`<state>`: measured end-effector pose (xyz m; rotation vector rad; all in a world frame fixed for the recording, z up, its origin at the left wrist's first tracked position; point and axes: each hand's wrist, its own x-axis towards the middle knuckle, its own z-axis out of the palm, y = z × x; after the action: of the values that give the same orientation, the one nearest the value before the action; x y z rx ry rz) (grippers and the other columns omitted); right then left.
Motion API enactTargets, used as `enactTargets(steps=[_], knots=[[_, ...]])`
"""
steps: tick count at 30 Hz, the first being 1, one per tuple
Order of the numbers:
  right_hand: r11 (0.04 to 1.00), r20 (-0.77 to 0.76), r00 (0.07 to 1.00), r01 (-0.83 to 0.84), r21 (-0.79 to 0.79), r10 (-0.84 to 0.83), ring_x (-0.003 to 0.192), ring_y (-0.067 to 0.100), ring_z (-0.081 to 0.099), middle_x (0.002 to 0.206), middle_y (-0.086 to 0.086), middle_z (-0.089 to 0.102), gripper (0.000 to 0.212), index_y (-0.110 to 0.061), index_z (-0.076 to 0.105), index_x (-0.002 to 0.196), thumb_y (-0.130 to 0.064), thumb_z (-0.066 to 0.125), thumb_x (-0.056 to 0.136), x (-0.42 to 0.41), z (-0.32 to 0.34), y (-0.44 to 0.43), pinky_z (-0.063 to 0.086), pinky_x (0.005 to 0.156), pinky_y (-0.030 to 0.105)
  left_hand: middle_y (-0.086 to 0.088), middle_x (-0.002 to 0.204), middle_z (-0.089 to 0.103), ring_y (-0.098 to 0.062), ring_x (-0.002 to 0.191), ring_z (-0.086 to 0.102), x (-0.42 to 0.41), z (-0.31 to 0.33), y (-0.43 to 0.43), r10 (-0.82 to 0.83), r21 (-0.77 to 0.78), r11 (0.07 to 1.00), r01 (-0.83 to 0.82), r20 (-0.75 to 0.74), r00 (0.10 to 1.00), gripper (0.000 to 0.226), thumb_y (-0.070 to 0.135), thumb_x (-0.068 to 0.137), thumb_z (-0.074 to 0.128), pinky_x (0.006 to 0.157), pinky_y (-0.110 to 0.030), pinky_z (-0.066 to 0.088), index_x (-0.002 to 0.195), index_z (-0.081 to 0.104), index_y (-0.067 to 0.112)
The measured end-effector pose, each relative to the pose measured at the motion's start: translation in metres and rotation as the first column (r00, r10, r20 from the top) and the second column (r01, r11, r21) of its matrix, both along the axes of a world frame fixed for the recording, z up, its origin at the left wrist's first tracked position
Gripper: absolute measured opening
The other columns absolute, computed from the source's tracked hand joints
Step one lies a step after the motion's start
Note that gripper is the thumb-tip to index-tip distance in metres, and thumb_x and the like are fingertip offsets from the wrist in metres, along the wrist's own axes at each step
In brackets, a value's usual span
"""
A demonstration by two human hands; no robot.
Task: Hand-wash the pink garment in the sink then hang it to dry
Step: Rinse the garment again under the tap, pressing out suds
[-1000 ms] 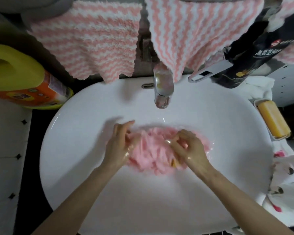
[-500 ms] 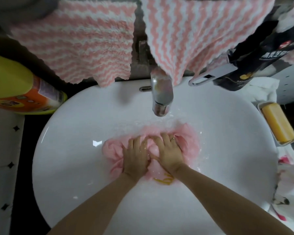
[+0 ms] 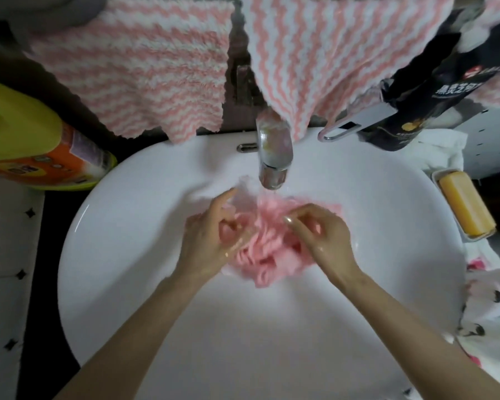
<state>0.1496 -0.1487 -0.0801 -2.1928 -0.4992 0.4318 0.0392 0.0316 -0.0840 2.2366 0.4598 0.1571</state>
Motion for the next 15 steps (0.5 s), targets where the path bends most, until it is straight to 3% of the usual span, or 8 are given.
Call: enactTargets(steps=[2, 4, 6, 8, 11, 13, 15], knots=[[0.987, 0.227, 0.970, -0.050, -0.150, 0.084, 0.115, 0.023, 0.055, 0.121, 0.002, 0.061, 0.058, -0.030, 0.063, 0.115, -0.071, 0.048, 0.076, -0.017, -0.014, -0.013, 0.042, 0.100, 0.043, -0.009, 0.133, 0.048, -0.029, 0.120, 0.045, -0.015, -0.027, -0.016, -0.038, 0.309, 0.947, 0.084, -0.150, 0.988, 0.101, 0.091, 0.063, 0.036, 0.098, -0.051, 0.043, 0.142, 0.025, 0.030], [0.938, 0.226, 0.949, -0.142, -0.316, 0.220, 0.141, 0.035, 0.027, 0.153, 0.009, 0.030, 0.075, -0.040, 0.039, 0.139, -0.081, 0.037, 0.077, -0.035, -0.042, -0.015, 0.020, 0.111, 0.056, -0.019, 0.151, 0.026, -0.035, 0.137, 0.022, -0.027, -0.059, -0.039, -0.059, 0.358, 0.918, 0.169, -0.296, 0.953, 0.113, 0.092, 0.054, 0.037, 0.104, -0.064, 0.028, 0.143, 0.023, 0.023], [0.881, 0.194, 0.933, -0.199, -0.428, 0.305, 0.144, 0.037, 0.016, 0.160, 0.005, 0.013, 0.075, -0.045, 0.025, 0.145, -0.082, 0.026, 0.080, -0.050, -0.069, -0.012, 0.016, 0.110, 0.061, -0.019, 0.152, 0.026, -0.037, 0.137, 0.024, -0.033, -0.079, -0.057, -0.053, 0.397, 0.898, 0.189, -0.329, 0.943, 0.111, 0.084, 0.055, 0.043, 0.103, -0.063, 0.029, 0.141, 0.029, 0.015], [0.847, 0.220, 0.916, -0.192, -0.496, 0.336, 0.136, 0.042, 0.032, 0.156, 0.006, 0.025, 0.070, -0.039, 0.028, 0.145, -0.074, 0.028, 0.084, -0.055, -0.082, -0.007, 0.029, 0.104, 0.061, -0.016, 0.146, 0.039, -0.037, 0.128, 0.040, -0.034, -0.090, -0.066, -0.011, 0.443, 0.887, 0.131, -0.262, 0.965, 0.097, 0.067, 0.060, 0.053, 0.104, -0.056, 0.033, 0.138, 0.038, 0.009], [0.862, 0.387, 0.862, -0.104, -0.497, 0.327, 0.100, 0.042, 0.060, 0.130, 0.014, 0.054, 0.070, -0.019, 0.038, 0.134, -0.060, 0.040, 0.077, -0.052, -0.089, 0.000, 0.051, 0.083, 0.049, -0.014, 0.128, 0.054, -0.036, 0.109, 0.052, -0.024, -0.097, -0.072, 0.071, 0.507, 0.862, -0.004, -0.112, 0.991, 0.062, 0.036, 0.070, 0.059, 0.092, -0.049, 0.042, 0.124, 0.049, 0.006], [0.883, 0.447, 0.839, -0.079, -0.462, 0.309, 0.086, 0.036, 0.063, 0.114, 0.013, 0.062, 0.064, -0.014, 0.042, 0.125, -0.056, 0.042, 0.076, -0.046, -0.096, 0.005, 0.052, 0.079, 0.042, -0.014, 0.113, 0.060, -0.035, 0.096, 0.056, -0.015, -0.100, -0.071, 0.100, 0.538, 0.840, -0.067, -0.033, 0.994, 0.043, 0.031, 0.076, 0.054, 0.081, -0.043, 0.045, 0.112, 0.051, 0.008], [0.898, 0.450, 0.845, -0.078, -0.433, 0.290, 0.081, 0.033, 0.063, 0.104, 0.012, 0.065, 0.055, -0.013, 0.050, 0.115, -0.053, 0.042, 0.078, -0.038, -0.099, 0.013, 0.043, 0.083, 0.040, -0.013, 0.096, 0.061, -0.031, 0.082, 0.057, -0.006, -0.106, -0.064, 0.106, 0.561, 0.822, -0.099, 0.021, 0.994, 0.029, 0.033, 0.082, 0.051, 0.071, -0.040, 0.044, 0.099, 0.053, 0.010]])
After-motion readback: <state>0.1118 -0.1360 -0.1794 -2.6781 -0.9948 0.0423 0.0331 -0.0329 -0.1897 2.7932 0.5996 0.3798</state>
